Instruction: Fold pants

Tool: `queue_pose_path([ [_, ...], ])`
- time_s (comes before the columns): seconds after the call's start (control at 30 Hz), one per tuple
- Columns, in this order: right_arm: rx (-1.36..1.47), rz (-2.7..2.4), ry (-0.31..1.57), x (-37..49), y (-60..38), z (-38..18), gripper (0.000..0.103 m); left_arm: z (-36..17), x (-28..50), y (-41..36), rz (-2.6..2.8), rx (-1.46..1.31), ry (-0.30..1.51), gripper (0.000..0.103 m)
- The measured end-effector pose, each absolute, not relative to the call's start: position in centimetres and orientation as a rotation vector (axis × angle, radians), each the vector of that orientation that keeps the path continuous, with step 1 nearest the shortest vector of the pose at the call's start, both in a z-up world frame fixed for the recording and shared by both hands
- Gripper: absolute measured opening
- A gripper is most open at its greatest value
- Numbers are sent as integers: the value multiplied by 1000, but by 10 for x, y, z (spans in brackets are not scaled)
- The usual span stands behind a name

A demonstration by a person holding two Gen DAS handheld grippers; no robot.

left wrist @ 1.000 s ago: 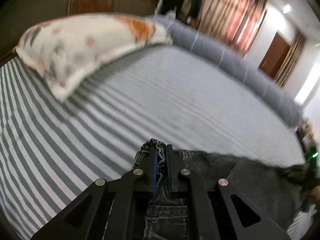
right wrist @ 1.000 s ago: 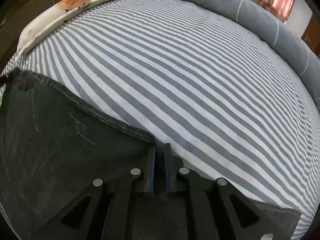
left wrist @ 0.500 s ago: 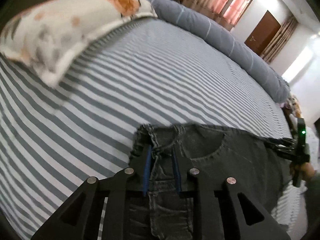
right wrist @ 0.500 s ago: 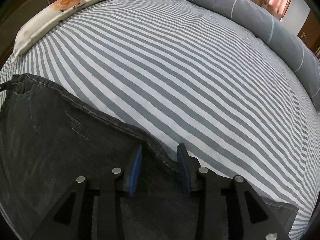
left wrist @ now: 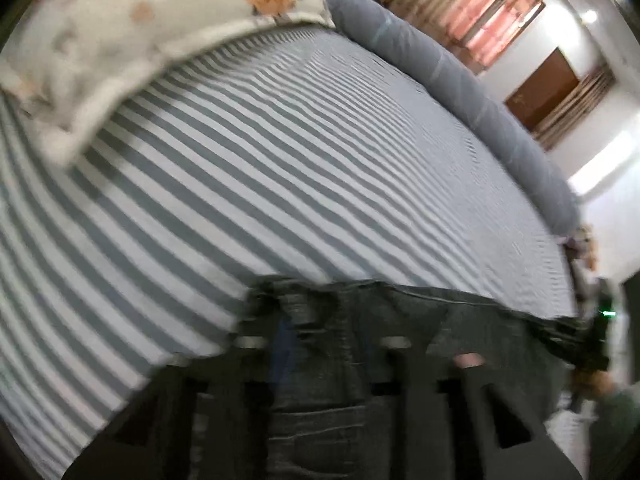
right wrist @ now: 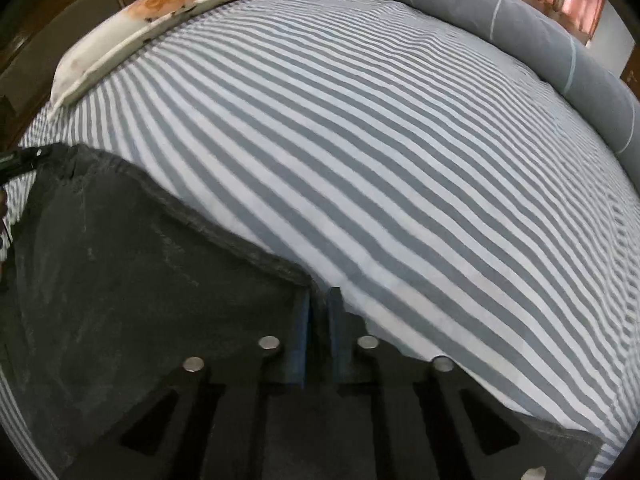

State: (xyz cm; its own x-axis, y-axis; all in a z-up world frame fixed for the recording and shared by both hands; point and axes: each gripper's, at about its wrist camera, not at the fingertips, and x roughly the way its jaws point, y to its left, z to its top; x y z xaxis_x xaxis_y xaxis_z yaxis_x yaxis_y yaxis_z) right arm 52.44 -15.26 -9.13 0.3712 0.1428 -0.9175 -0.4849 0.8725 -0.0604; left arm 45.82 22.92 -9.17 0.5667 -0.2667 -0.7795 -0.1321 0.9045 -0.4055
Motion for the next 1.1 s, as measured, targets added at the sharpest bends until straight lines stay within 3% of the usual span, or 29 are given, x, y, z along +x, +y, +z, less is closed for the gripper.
queue_pose_path([
  [0.23, -371, 375, 1012, 474, -155, -25, 3, -46, 426, 239, -107, -527, 841, 7],
  [0.53, -345, 339, 902, 333, -171, 38, 3, 15, 351, 242, -263, -445, 775, 7],
  [0.8, -245, 292, 953, 224, -187, 13, 3, 26, 261, 231, -323, -324, 825, 7],
  [1.1, -32, 210, 1081, 158, -223, -43, 0, -31, 180, 219, -289, -208, 1002, 8],
])
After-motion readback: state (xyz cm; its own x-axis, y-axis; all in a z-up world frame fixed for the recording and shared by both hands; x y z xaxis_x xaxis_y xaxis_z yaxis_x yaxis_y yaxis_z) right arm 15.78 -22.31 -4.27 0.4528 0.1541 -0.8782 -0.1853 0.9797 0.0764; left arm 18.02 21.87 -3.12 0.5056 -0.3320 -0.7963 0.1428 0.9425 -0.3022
